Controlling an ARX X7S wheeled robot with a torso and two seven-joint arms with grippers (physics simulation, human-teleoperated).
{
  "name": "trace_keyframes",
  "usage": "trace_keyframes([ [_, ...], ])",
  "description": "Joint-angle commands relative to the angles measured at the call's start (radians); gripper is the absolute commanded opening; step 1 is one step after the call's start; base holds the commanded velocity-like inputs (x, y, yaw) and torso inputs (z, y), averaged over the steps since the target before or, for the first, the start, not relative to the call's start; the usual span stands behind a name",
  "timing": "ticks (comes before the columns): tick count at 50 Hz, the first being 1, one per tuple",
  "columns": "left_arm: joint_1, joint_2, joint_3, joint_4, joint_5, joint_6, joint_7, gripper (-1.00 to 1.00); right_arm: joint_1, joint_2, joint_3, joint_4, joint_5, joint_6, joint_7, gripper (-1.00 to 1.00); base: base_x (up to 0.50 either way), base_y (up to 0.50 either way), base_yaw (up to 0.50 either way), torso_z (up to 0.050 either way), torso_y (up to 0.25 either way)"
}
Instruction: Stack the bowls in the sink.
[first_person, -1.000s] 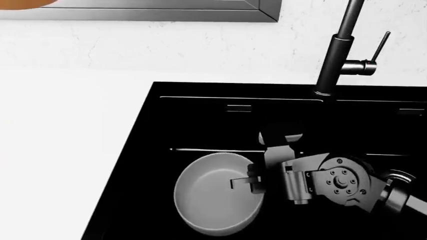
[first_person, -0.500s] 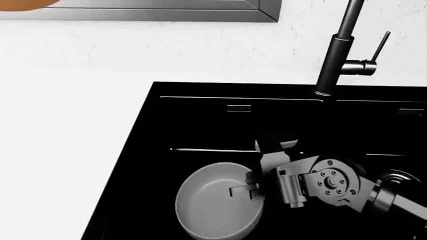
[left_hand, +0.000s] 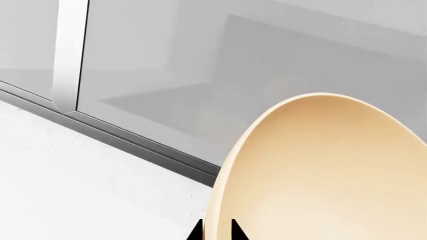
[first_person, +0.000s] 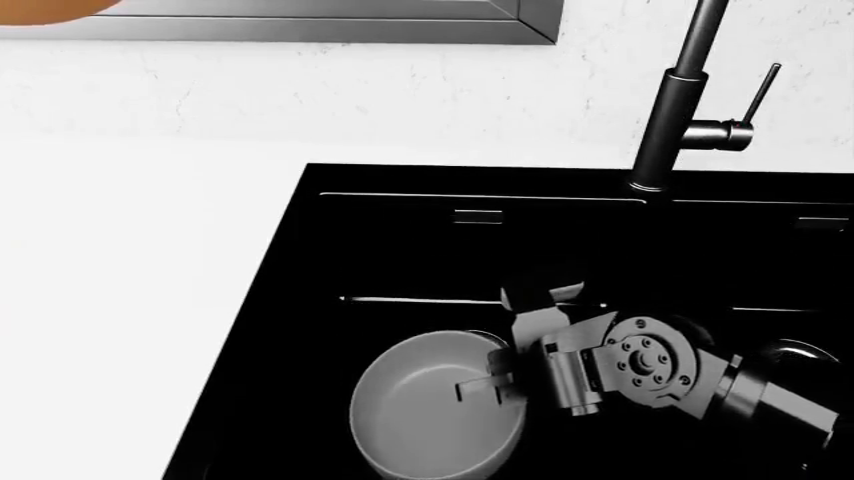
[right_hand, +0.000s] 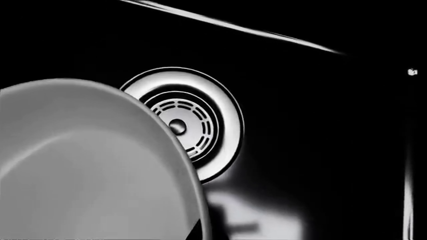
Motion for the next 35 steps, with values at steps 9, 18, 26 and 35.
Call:
trace_keyframes([
  [9, -0.002, -0.003, -0.011, 0.001, 0.002, 0.004, -0.002, -1.00, 0.003, -0.027, -0.011, 0.031, -0.008, 0.021, -0.012, -1.00, 0.00, 0.00, 0.00, 0.000, 0.000],
  [18, 0.000, -0.006, -0.014, 0.004, -0.001, 0.006, -0.004, -1.00, 0.012, -0.019, -0.007, 0.019, -0.005, 0.025, -0.006, 1.00, 0.00, 0.00, 0.00, 0.000, 0.000],
  [26, 0.000, -0.006, -0.015, 0.005, -0.002, 0.004, -0.008, -1.00, 0.074, 0.034, 0.017, -0.063, 0.041, 0.058, 0.074, 1.00, 0.00, 0.00, 0.00, 0.000, 0.001],
  [35, -0.005, -0.001, -0.016, -0.001, 0.000, 0.000, -0.008, -1.00, 0.198, 0.101, 0.053, -0.187, 0.136, 0.122, 0.213, 1.00, 0.00, 0.00, 0.00, 0.000, 0.000],
])
